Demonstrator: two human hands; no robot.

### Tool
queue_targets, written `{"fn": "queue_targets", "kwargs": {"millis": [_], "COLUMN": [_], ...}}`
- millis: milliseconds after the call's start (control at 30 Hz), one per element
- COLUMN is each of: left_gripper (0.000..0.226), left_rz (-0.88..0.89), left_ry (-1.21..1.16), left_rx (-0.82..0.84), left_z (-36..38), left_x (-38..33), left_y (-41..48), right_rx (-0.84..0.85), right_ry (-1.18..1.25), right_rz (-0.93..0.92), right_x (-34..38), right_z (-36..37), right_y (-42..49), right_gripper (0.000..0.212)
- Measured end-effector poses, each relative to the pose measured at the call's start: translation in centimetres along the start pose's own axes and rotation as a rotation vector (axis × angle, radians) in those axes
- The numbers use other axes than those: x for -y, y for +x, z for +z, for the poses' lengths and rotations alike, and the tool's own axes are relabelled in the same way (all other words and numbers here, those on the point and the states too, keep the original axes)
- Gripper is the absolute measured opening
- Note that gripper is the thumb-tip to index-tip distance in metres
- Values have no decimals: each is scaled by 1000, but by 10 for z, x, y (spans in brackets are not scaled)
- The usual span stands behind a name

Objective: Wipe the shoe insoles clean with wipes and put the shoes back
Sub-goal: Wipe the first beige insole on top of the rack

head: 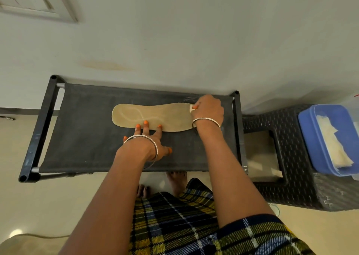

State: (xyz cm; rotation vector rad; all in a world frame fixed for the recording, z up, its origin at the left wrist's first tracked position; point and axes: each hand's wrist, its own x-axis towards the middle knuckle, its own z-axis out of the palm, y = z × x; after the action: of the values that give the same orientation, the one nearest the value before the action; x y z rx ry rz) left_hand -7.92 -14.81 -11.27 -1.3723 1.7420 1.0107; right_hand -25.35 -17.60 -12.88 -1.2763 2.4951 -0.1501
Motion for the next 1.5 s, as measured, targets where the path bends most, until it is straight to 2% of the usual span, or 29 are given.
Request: {"fn": "queue_targets", "kwargs": {"millis": [67,133,300,400,500,567,667,767,833,867,967,1033,1100,1233,1267,1333,1433,1500], "left_gripper": [85,86,86,88,89,90,92,93,92,92,92,91,90,90,90,90,92,92], "left_rz": [3,3,-9,-15,-8,-6,-12,-12,-10,-10,-4,3,2,-8,-8,-14,-23,-26], "left_ry": [-1,-2,10,29,28,20,9,2,4,4,-2,0,7,1,-1,3,11,15], "left_rx": [3,-1,-10,-8,-7,-9,-19,-36,-41,-36,-13,-4,-5,-29,-31,-26,-19,-22], "left_z": [0,0,0,0,0,1,3,4,3,3,1,0,1,4,4,2,2,2], "left_x": [1,1,-3,-3,-2,-2,-1,-1,-1,-1,1,2,2,1,0,0,-1,-1], "left_y": [0,0,-1,1,2,2,3,3,3,2,2,2,2,2,2,2,3,3], "right_rx": [-16,2,225,267,160,116,127,321,435,416,217,154,179,394,399,297,127,147], "right_ry": [-20,-51,-116,-53,-39,-105,-178,-105,-64,-55,-26,-25,-48,-12,12,103,174,159], "right_rz": [33,-22,-251,-152,31,68,-45,-295,-359,-329,-131,-92,-170,-395,-414,-378,-276,-285], "right_x": [-6,3,34,24,0,-10,2,30,35,33,11,-1,6,32,36,37,35,34], "right_z": [-2,2,19,11,-5,-11,-7,5,10,10,3,2,5,16,16,16,10,5], "right_y": [2,-3,-21,-13,0,3,-7,-27,-30,-25,-4,2,-4,-26,-29,-28,-26,-25], "right_gripper": [19,17,25,30,29,28,29,21,13,14,22,20,19,11,9,6,13,14]}}
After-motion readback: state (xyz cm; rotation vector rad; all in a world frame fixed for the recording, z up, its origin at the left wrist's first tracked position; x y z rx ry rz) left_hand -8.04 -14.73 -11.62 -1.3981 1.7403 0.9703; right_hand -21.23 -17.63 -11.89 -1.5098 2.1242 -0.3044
